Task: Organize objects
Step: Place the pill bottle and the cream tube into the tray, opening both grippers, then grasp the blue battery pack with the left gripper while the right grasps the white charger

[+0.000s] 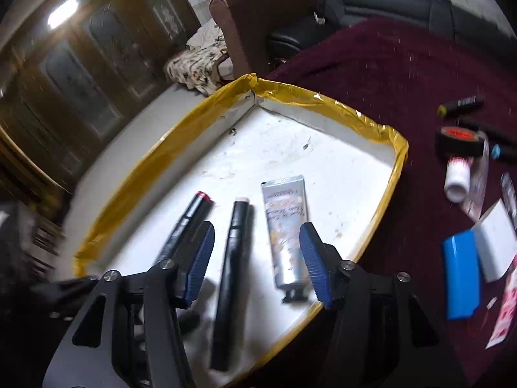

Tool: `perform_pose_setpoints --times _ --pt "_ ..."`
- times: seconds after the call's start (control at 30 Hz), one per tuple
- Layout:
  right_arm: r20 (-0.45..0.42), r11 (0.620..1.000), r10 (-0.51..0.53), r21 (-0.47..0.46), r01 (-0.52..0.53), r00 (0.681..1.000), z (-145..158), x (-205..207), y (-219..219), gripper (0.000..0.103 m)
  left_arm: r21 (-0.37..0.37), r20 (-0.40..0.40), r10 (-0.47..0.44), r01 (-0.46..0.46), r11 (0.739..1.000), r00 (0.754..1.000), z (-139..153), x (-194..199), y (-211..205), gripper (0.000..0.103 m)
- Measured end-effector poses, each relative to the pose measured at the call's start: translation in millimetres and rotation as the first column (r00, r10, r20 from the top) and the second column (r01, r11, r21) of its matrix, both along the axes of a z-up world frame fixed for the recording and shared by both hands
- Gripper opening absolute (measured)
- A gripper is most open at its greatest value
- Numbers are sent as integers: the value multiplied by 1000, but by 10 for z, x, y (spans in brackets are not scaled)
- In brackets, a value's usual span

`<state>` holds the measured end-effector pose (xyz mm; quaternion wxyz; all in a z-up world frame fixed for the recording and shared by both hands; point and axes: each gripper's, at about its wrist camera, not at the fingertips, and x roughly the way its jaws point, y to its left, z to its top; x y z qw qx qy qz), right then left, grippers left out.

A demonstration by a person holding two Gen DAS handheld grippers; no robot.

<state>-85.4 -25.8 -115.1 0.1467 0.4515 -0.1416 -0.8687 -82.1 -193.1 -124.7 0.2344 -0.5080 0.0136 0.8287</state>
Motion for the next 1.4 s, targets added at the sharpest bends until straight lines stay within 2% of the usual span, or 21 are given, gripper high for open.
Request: perform_pose_setpoints --times 0.1,0.2,0.37,0.47,0.57,0.7,0.8,0.9,0.93,1.0,1.17,1.33,1.4 --pt "-64 998 -23 -55 19 998 135 267 214 56 12 -61 20 -19 1000 998 120 109 27 69" --pt "-128 995 -33 -100 20 991 233 648 528 56 41 -74 8 -5 999 997 233 187 144 74" --pt "-139 984 -175 -11 176 975 211 1059 1173 56 93 -84 -51 59 994 995 363 290 434 74" --pt "-122 972 -231 20 235 965 162 1068 1512 56 72 -91 -91 97 993 992 371 386 640 74" --pt "-83 965 -257 39 260 963 87 833 1713 56 72 -80 -114 120 990 990 367 462 755 74" --pt "-46 957 -259 125 262 965 -36 480 1826 56 61 -67 -128 132 989 989 336 515 787 74" --pt "-26 955 -226 192 227 974 -94 293 1869 56 54 -67 -146 150 987 987 337 537 814 74" --pt "17 966 -182 192 176 983 -214 160 1891 57 47 -61 -146 149 988 987 339 523 849 74" --pt "20 972 -176 165 170 984 -239 144 1912 58 51 -61 -152 155 987 987 344 526 860 74" --pt "7 970 -169 179 165 986 -255 159 1880 59 43 -62 -155 158 986 986 350 532 891 74" --pt "35 958 -242 165 234 970 -233 408 1833 50 36 -52 -162 164 986 985 332 510 1005 74" --pt "33 953 -285 117 279 958 -271 1070 1762 49 60 21 -218 216 974 976 250 471 1216 74" --pt "19 949 -304 97 301 952 -287 1342 1756 48 68 76 -230 225 972 970 186 403 1346 74"
